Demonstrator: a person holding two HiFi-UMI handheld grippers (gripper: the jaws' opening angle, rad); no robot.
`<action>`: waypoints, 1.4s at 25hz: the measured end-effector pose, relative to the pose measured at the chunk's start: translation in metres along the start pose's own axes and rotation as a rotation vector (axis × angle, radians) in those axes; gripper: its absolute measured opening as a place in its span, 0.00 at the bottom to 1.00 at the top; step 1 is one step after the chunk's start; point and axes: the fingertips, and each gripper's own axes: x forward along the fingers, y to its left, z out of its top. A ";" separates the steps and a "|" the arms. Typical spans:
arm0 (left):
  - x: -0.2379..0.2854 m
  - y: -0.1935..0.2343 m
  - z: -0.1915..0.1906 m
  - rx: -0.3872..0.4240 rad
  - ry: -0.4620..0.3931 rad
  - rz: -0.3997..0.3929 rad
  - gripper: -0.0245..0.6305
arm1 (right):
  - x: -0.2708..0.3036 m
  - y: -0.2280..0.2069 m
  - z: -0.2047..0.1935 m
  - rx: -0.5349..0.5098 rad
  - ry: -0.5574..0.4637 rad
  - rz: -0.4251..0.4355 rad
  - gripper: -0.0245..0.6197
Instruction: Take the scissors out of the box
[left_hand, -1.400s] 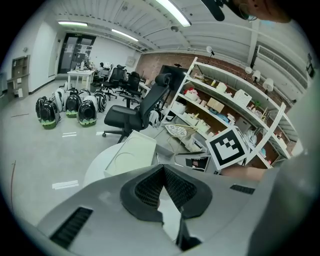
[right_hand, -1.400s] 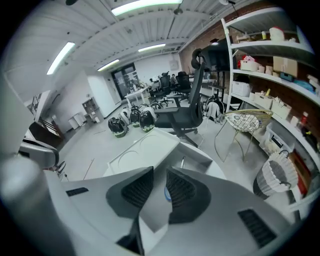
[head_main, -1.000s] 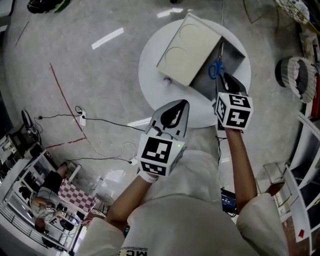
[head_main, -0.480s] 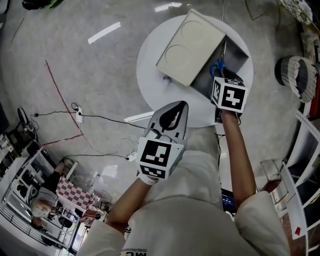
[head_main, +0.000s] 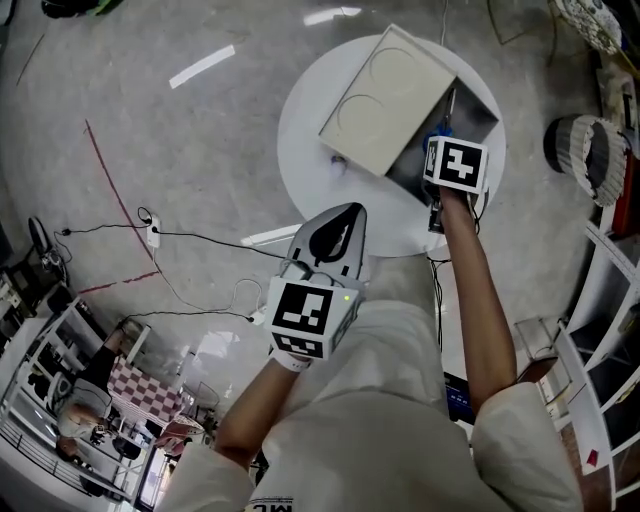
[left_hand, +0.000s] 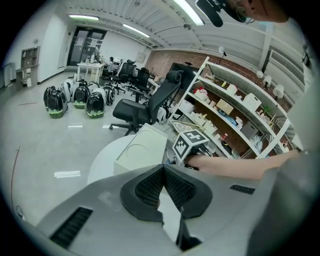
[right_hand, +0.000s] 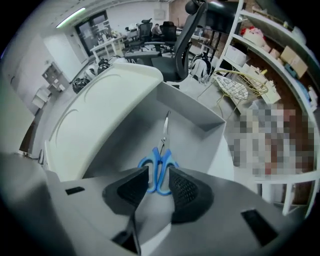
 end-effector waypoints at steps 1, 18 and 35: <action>-0.001 0.002 0.001 -0.001 -0.003 0.000 0.05 | 0.001 -0.001 0.000 -0.002 0.011 -0.012 0.32; -0.029 0.011 0.022 0.013 -0.067 -0.019 0.05 | 0.027 0.003 -0.018 -0.105 0.321 -0.029 0.30; -0.048 0.012 0.009 0.020 -0.064 -0.013 0.05 | 0.029 0.005 -0.010 -0.212 0.354 0.029 0.25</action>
